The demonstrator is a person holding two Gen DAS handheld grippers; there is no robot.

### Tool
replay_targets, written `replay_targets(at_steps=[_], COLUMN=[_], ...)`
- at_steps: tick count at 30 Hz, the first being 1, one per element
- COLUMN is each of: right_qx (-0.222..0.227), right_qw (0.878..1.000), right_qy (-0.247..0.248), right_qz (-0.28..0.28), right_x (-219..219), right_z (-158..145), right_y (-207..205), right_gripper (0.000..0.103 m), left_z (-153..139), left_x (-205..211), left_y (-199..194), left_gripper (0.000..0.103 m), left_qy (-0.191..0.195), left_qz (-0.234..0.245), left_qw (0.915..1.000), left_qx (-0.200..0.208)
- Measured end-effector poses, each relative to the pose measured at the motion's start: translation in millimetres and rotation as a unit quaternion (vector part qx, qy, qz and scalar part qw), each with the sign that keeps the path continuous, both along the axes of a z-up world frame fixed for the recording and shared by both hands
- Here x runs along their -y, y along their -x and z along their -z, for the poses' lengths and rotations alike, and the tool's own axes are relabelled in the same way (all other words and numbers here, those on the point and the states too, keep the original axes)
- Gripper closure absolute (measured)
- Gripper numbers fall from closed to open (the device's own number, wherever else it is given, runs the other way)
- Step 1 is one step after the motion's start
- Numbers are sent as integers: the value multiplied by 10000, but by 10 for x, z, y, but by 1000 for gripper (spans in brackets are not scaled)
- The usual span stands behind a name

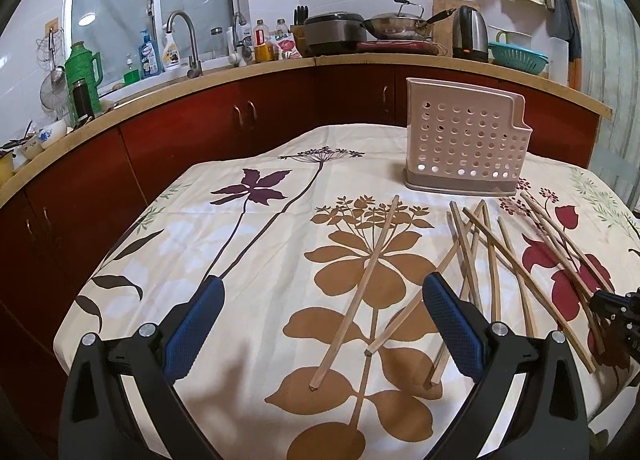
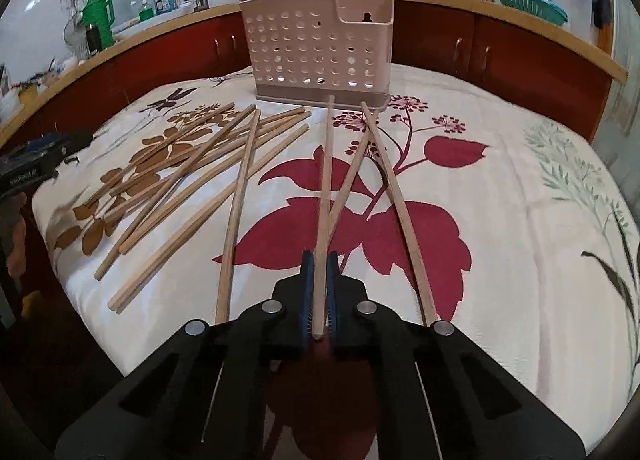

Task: Organize utensils
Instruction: 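Lower the left gripper onto a wooden chopstick and close on it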

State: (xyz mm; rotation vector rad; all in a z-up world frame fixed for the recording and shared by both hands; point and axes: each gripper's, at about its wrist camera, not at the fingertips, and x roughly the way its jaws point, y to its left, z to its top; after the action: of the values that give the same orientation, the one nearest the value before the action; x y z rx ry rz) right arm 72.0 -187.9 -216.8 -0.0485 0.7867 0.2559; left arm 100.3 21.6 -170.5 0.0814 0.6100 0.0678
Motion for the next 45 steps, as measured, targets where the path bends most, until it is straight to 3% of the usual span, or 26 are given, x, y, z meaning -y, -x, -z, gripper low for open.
replay_targets(at_steps=[9, 26, 27, 28, 30, 35, 39, 43, 45], right_qx=[324, 318, 314, 310, 312, 330, 323, 312, 323], right_qw=[9994, 9993, 9993, 9993, 9993, 9992, 9992, 9991, 9990], right_qy=[-49, -150, -161, -171, -180, -197, -221, -259, -272], right_qz=[105, 82, 83, 84, 85, 100, 113, 133, 144], right_x=[28, -24, -25, -26, -27, -27, -24, -12, -6], right_z=[-149, -113, -110, -108, -110, -115, -113, -99, -105], right_y=[58, 41, 40, 40, 43, 50, 57, 75, 88], right_gripper=[97, 97, 97, 97, 97, 97, 97, 97, 97], left_z=[71, 380, 398, 417, 457, 548, 552, 555, 559], left_x=[-32, -187, -192, -197, -206, -207, -213, -148, -97], left_y=[24, 34, 45, 45, 29, 21, 41, 57, 68], left_gripper=[6, 9, 12, 27, 41, 44, 60, 86, 91], left_qy=[-113, -299, -326, -341, -295, -252, -56, 3, -138], left_qz=[-18, 52, 75, 94, 178, 276, 414, 703, 742], left_qw=[9999, 9981, 9979, 9976, 9969, 9960, 9958, 9944, 9940], left_qx=[-78, -531, -561, -590, -711, -816, -810, -795, -792])
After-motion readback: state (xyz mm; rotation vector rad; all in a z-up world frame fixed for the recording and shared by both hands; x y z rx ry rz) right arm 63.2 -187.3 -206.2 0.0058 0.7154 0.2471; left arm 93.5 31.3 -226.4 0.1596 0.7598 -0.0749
